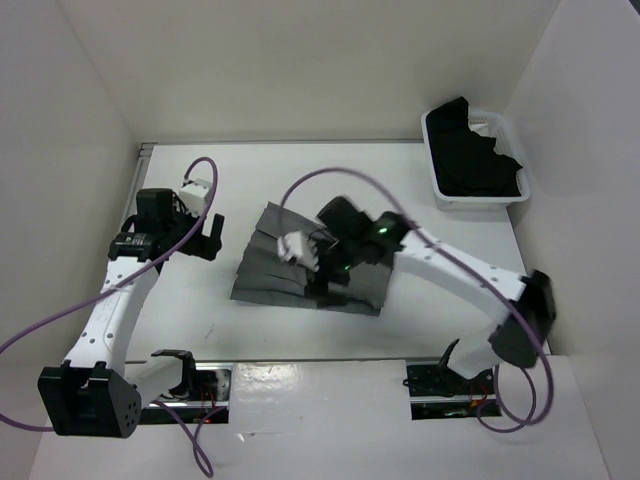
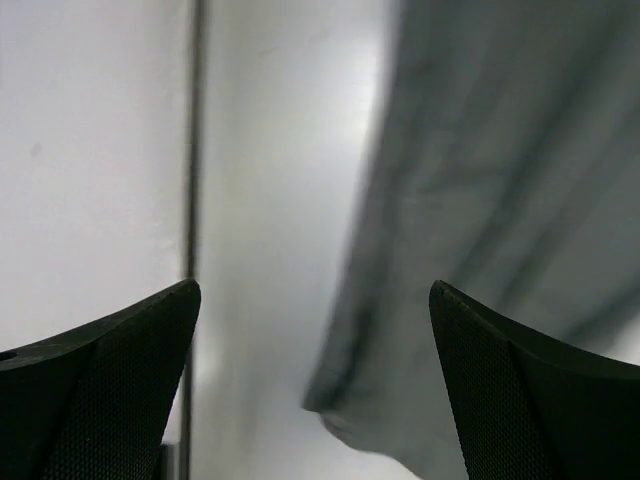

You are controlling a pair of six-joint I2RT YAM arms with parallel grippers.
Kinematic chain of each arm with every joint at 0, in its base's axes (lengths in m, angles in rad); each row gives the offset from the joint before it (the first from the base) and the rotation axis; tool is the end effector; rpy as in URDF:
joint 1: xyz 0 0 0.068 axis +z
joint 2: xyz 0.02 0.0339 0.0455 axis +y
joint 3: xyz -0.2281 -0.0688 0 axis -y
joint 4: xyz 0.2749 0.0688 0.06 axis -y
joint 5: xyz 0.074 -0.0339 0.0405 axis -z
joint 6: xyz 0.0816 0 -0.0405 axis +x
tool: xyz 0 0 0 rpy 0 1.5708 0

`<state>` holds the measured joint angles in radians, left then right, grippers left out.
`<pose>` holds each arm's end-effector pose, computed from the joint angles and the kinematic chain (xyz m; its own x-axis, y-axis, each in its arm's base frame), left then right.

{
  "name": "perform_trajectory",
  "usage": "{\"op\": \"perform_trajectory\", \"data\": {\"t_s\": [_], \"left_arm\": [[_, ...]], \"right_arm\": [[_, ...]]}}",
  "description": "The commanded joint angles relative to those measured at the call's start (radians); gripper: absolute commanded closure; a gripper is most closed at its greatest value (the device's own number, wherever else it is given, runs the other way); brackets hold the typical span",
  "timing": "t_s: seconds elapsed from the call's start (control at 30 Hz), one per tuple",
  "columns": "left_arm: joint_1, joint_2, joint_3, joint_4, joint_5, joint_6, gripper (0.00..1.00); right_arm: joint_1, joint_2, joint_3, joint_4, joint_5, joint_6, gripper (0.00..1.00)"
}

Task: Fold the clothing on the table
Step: Fold the skirt

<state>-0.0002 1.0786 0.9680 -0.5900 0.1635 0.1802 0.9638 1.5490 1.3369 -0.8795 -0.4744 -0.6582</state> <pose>0.3102 -0.0133 0.2442 -0.6119 0.1770 -0.7709 0.2382 0.9706 0.0338 0.1770 0.3202 0.2123 0.1200 -0.7812 -0.6127 -0.9827 -0.1813 0.0386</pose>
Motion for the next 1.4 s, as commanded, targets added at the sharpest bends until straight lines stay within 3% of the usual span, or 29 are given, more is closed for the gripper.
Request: {"op": "perform_trajectory", "data": {"t_s": [0.0, 0.13, 0.3, 0.57, 0.87, 1.03, 1.37], "left_arm": [[-0.026, 0.027, 0.005, 0.024, 0.050, 0.017, 0.00], [-0.122, 0.148, 0.050, 0.015, 0.044, 0.048, 0.00], [-0.253, 0.314, 0.098, 0.042, -0.025, 0.058, 0.00], [-0.388, 0.487, 0.179, 0.119, -0.131, 0.087, 0.00], [-0.388, 0.598, 0.179, 0.162, -0.163, 0.107, 0.00], [-0.321, 0.650, 0.247, 0.084, -0.079, 0.018, 0.00], [-0.302, 0.673, 0.256, 0.062, -0.108, -0.053, 0.00]], "right_arm": [[-0.162, -0.167, -0.040, 0.115, 0.060, 0.112, 0.01], [-0.246, -0.234, -0.097, 0.151, 0.151, 0.207, 0.01], [-0.255, -0.225, -0.148, 0.151, 0.201, 0.259, 0.01], [-0.255, -0.086, -0.157, 0.139, 0.299, 0.321, 0.01], [-0.284, 0.091, -0.139, 0.139, 0.379, 0.376, 0.01], [-0.306, 0.143, -0.139, 0.128, 0.388, 0.407, 0.01], [-0.335, 0.266, -0.157, 0.128, 0.398, 0.448, 0.01]]}}
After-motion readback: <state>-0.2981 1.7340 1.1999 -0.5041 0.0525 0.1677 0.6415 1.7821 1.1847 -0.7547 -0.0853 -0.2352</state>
